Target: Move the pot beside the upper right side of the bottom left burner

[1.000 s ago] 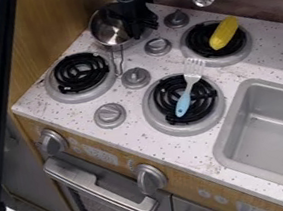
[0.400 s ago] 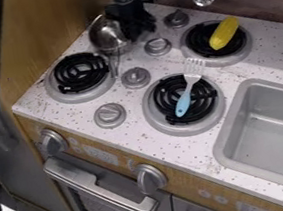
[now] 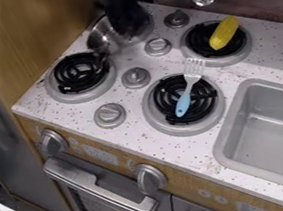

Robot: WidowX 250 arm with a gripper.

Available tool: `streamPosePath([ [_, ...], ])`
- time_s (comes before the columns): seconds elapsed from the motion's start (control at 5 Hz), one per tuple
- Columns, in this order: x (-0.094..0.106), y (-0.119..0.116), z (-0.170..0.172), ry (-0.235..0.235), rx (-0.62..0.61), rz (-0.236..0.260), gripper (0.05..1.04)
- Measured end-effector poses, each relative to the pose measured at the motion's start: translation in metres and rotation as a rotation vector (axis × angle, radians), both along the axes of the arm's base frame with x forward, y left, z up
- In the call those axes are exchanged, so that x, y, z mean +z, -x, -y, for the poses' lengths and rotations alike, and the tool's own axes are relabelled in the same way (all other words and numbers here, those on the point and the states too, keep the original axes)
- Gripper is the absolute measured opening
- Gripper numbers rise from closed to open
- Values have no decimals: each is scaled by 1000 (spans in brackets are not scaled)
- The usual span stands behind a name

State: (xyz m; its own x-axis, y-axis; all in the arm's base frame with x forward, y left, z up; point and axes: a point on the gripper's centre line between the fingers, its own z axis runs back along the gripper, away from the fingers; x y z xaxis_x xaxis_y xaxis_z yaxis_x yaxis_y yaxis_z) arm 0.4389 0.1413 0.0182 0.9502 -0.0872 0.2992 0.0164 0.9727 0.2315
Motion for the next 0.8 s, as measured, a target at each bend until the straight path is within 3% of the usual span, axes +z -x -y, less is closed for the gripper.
streamPosePath([
  [0.4, -12, 42, -1, -11, 34, -101, 56],
  [0.8, -26, 77, -17, 2, 135, -157, 56],
])
